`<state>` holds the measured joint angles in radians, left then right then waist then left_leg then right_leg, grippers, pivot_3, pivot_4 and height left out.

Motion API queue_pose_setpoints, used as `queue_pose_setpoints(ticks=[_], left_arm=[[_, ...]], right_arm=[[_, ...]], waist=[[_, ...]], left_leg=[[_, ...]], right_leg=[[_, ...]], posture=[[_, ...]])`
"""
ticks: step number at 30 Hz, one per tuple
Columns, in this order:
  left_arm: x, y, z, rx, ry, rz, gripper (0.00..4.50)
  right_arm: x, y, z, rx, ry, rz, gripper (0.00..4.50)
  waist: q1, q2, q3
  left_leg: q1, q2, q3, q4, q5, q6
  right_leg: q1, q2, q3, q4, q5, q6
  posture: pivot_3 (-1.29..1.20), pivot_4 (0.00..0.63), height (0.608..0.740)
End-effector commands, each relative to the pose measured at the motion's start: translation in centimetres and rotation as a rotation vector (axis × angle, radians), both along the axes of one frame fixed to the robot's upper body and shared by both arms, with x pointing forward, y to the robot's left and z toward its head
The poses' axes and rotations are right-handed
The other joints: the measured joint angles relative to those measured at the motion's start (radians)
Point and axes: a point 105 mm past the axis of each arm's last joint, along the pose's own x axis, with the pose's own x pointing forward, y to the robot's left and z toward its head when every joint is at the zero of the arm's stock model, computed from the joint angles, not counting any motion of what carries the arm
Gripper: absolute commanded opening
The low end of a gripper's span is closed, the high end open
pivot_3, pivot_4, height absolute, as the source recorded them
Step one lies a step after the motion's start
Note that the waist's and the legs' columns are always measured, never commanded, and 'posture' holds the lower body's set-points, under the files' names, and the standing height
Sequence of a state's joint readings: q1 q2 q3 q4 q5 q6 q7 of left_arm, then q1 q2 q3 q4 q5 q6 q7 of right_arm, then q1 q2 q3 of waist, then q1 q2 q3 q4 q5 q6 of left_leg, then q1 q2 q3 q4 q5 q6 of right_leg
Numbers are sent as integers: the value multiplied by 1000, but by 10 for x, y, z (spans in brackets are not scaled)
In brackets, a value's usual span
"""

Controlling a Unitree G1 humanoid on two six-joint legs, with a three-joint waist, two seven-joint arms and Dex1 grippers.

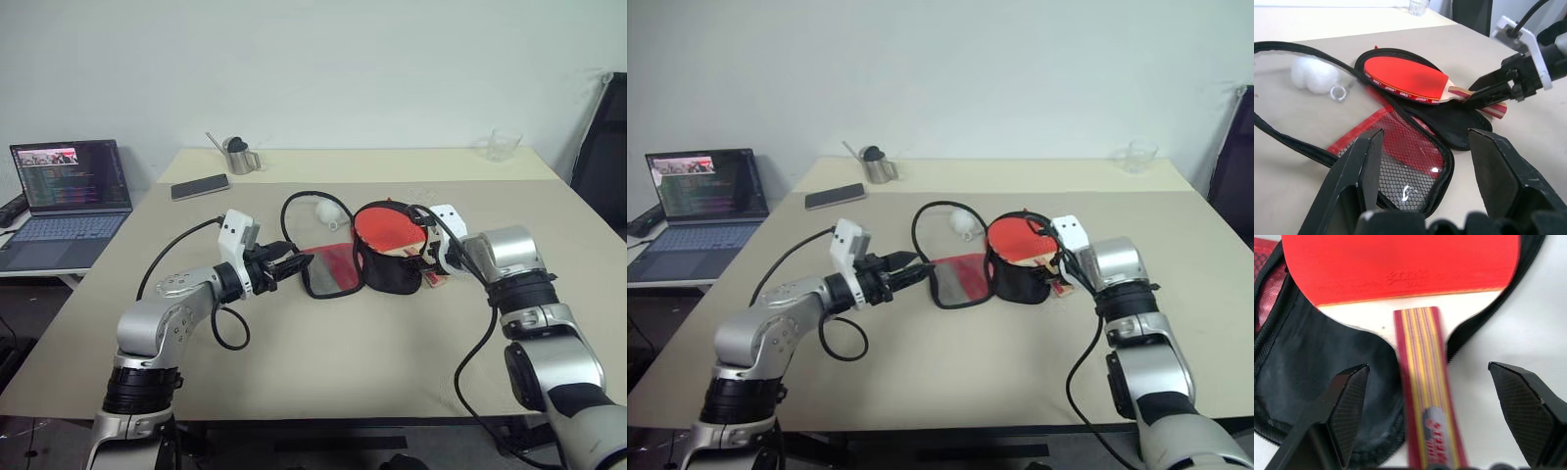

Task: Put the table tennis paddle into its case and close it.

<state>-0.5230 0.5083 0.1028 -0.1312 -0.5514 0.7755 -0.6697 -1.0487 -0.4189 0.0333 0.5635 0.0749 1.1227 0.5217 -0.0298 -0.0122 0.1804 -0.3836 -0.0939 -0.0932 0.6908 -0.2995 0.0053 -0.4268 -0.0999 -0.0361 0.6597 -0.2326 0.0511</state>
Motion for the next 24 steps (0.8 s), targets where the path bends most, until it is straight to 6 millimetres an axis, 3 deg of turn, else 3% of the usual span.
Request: queue_pose_setpoints(ticks=[1, 4, 7, 14, 15, 24], left_arm=[[-3, -3, 13, 3, -56, -21, 2971], [-2, -5, 14, 2, -60, -27, 2971], [-2, -4, 14, 4, -60, -26, 2971], [-4, -2, 14, 7, -60, -20, 2971], [-4, -1, 14, 7, -60, -18, 2971], [-5, 0, 14, 9, -59, -12, 2971]], right_arm=[[3, 2, 15, 32, -36, 45, 4347], [3, 5, 3, 60, 1, 62, 4347], [2, 9, -5, 85, 31, 74, 3757], [4, 10, -14, 75, 34, 66, 1335], [5, 9, -13, 72, 28, 62, 1151], [13, 1, 9, 63, -34, 62, 1157]], waist=[[-1, 0, 0], [-2, 0, 0], [-2, 0, 0], [-2, 0, 0], [-3, 0, 0], [-2, 0, 0]], left_leg=[[0, 0, 0, 0, 0, 0], [1, 0, 0, 0, 0, 0], [1, 0, 0, 0, 0, 0], [1, 0, 0, 0, 0, 0], [1, 1, 0, 0, 0, 0], [1, 0, 0, 0, 0, 0]], right_leg=[[0, 0, 0, 0, 0, 0], [0, 0, 0, 0, 0, 0], [0, 0, 0, 0, 0, 0], [0, 0, 0, 0, 0, 0], [0, 0, 0, 0, 0, 0], [1, 0, 0, 1, 0, 0]], posture=[[0, 150, 740], [0, 150, 740], [0, 150, 740], [0, 150, 740], [0, 150, 740], [0, 150, 740]])
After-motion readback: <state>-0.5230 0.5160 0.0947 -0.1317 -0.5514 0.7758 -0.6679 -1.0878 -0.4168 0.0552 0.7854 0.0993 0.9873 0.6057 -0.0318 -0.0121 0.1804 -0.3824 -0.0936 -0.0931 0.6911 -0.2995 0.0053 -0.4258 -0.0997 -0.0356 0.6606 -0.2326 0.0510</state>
